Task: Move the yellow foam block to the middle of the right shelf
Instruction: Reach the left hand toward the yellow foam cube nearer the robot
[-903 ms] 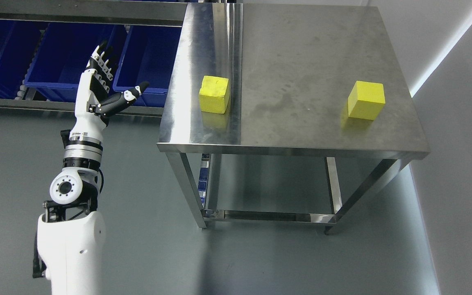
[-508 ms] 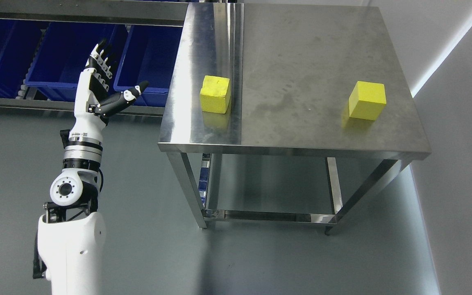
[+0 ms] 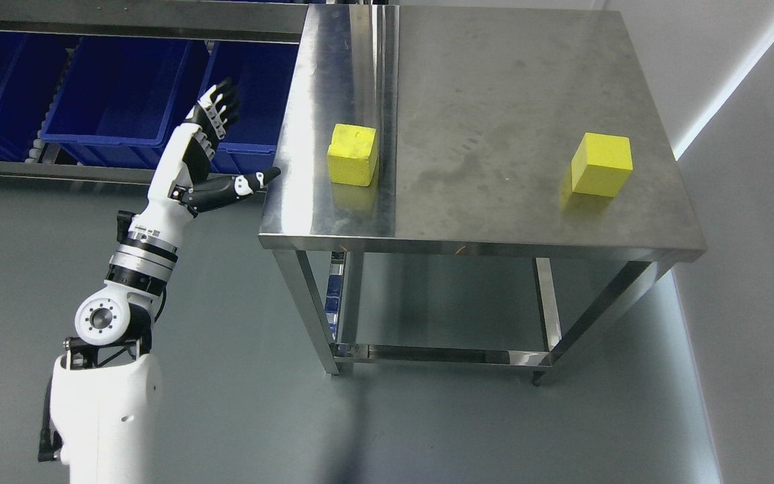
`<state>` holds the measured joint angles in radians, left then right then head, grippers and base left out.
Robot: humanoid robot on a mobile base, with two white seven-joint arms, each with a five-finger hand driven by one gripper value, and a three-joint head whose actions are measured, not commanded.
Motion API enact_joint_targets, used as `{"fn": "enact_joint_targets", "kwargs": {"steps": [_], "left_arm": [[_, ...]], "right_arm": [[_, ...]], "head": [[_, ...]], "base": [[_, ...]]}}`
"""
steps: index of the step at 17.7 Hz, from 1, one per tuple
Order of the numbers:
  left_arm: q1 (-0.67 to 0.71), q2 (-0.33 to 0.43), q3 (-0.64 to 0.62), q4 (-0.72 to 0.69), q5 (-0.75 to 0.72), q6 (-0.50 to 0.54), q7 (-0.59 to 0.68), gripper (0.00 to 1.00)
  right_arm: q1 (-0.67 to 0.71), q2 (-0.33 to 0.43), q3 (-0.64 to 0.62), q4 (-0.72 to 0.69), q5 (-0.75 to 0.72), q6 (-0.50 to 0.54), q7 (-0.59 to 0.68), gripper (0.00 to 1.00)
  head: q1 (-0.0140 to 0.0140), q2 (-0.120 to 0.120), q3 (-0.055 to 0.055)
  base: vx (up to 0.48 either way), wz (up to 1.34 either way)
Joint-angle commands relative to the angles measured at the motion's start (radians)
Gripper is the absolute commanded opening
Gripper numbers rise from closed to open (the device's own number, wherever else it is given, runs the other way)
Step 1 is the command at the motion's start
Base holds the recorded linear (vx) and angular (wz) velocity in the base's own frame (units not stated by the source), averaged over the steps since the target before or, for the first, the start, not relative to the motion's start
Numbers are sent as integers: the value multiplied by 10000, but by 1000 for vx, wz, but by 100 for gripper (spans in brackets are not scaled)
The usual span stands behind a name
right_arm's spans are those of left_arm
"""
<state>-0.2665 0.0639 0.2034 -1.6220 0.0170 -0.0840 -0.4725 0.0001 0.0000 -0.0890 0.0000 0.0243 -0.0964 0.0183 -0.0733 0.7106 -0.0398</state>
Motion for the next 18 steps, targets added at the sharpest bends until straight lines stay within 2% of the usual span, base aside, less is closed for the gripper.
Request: {"fn": "enact_joint_targets", "kwargs": {"steps": [1,5,12,18], "left_arm": [[-554,895,-560,1537,-996,-34,-398,100],[-1229,910,-897,2243,-1274,-3,-414,100],[-2150,666,-2354,3686,-1259,27,-673,100],[-2795,328,-2678,4667,-1274,27,-1073,100]], "right_arm": [[-31,-175,0,-175,-243,-2,1,100],[-31,-175,0,-175,-243,-2,1,100],[-31,-175,0,-175,-243,-2,1,100],[-16,-175,0,-175,-243,-2,1,100]], "head": [[0,0,0],[0,0,0],[0,0,0],[0,0,0]], "base": [[0,0],[0,0],[0,0],[0,0]]}}
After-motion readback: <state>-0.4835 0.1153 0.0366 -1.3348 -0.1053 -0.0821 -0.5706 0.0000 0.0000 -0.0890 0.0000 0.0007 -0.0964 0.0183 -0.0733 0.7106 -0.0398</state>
